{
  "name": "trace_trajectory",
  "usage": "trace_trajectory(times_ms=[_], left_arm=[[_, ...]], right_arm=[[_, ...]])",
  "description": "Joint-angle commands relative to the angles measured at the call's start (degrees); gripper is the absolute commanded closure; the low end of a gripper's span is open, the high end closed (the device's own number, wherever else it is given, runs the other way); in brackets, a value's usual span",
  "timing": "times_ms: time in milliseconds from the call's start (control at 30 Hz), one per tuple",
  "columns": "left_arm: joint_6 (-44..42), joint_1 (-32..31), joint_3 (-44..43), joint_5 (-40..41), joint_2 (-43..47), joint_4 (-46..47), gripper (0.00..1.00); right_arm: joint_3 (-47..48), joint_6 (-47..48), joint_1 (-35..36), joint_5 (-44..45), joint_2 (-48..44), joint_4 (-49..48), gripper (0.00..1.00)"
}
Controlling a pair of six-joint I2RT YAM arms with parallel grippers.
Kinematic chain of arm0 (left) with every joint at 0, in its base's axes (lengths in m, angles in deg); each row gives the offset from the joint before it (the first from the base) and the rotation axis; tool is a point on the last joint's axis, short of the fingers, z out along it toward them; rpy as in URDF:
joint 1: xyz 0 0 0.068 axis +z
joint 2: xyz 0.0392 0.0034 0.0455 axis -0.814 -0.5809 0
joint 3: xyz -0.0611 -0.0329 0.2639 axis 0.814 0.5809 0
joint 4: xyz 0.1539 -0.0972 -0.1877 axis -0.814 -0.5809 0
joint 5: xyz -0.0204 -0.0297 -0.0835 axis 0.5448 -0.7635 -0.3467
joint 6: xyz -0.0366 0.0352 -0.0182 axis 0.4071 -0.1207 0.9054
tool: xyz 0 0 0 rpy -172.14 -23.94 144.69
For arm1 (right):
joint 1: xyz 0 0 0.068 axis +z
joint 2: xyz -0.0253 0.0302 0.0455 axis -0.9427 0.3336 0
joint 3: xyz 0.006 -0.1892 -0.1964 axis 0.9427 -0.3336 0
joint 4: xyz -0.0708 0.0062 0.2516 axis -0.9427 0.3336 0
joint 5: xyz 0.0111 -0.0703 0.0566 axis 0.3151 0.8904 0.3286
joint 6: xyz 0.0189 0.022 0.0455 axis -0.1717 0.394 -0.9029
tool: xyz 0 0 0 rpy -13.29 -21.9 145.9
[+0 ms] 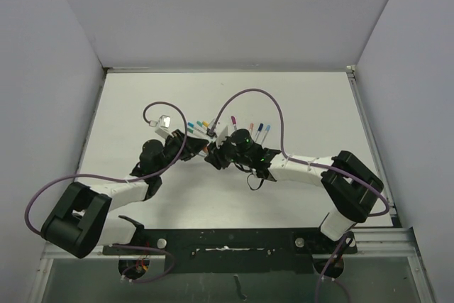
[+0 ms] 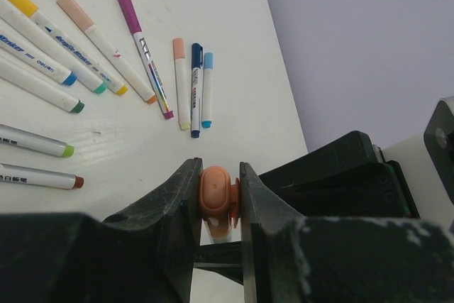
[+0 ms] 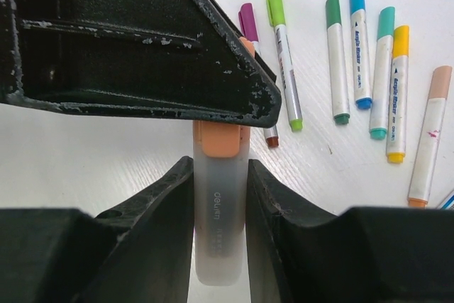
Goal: Open the pen caps
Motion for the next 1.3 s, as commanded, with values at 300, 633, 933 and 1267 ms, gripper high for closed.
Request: trace_trajectory(times_ms=[300,633,933,1267], left_arm=[[-5.95,8.3,-9.28,12.21,7.59,-10.13,1.0],[-7.84,15.33,-14.51,6.31,1.37,-11.83,1.0],[-12.88,22.3,-28.95,2.67,-6.8,-32.09,1.0],[-14.96,24.66,-39.26,-0.04,-22.0,-37.21,0.93]], right_arm=[[-9.42,-4.53,-0.07,2.39,-8.82,-0.94,1.0],[-12.11,-5.47,-2.37,6.82,-15.5,2.85,1.0],[-1.87,-9.46,-14.73,21.32,-19.23,21.46,1.0],[0.83,-9.22,-26.11,21.84,-19.1,26.81,1.0]])
